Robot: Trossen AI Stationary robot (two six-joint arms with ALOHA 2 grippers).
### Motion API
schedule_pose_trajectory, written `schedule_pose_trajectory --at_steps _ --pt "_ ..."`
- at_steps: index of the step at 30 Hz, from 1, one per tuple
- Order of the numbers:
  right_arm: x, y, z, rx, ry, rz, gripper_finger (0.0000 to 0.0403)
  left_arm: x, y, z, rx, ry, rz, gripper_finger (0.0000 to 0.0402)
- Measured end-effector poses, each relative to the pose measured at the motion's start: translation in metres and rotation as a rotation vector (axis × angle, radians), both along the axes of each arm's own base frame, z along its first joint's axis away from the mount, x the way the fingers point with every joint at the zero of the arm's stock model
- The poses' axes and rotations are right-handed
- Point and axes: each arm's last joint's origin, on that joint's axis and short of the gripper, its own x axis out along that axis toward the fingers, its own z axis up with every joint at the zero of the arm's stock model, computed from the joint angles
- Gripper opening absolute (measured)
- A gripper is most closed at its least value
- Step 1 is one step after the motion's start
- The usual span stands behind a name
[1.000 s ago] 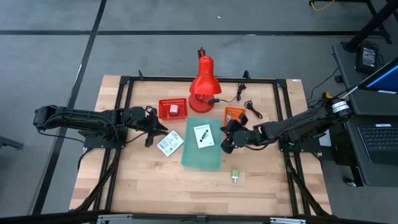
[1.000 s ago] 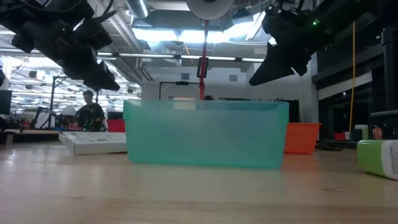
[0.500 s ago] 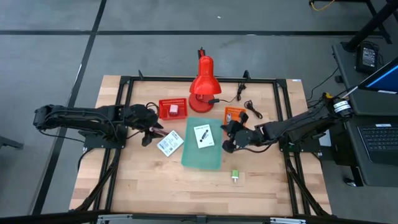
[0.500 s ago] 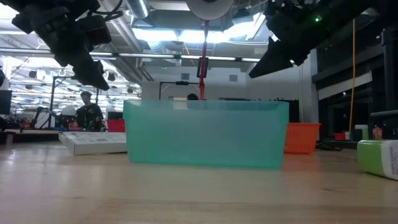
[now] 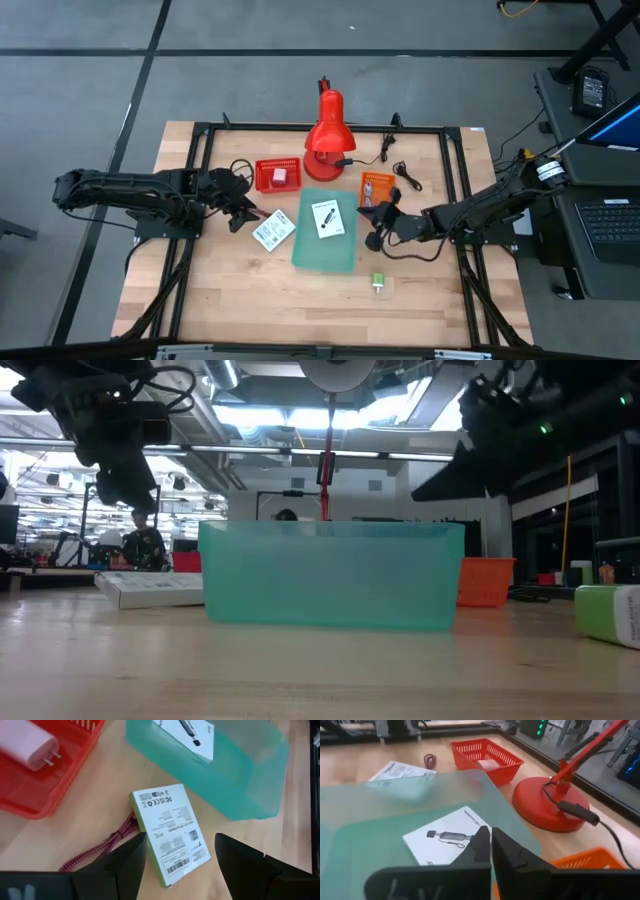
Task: Pick and place items into bin
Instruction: Put the white card reader box into the green bin
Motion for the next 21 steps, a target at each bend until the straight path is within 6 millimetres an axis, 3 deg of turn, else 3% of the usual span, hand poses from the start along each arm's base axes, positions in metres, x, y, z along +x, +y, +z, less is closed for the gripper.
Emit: schedule_pose_trajectory --at_steps 7,10,16,21 --pt "-0.01 -0.003 -0.011 0.036 -0.058 0.015 0.0 -0.003 0.0 -0.006 -0.044 0.039 0.029 0.0228" --pt "-0.01 -0.002 -0.011 0.05 -0.059 0.037 0.0 -0.008 -0.001 -0.021 -0.097 0.071 0.066 0.0228" --pt "-0.01 0.001 -0.011 0.057 -0.055 0.062 0.0 -0.012 -0.002 -0.049 -0.157 -0.062 0.079 0.0228" --pt "-0.011 0.005 -0.01 0.059 -0.062 0.081 0.0 -0.023 -0.001 -0.07 -0.209 -0.063 0.134 0.0228"
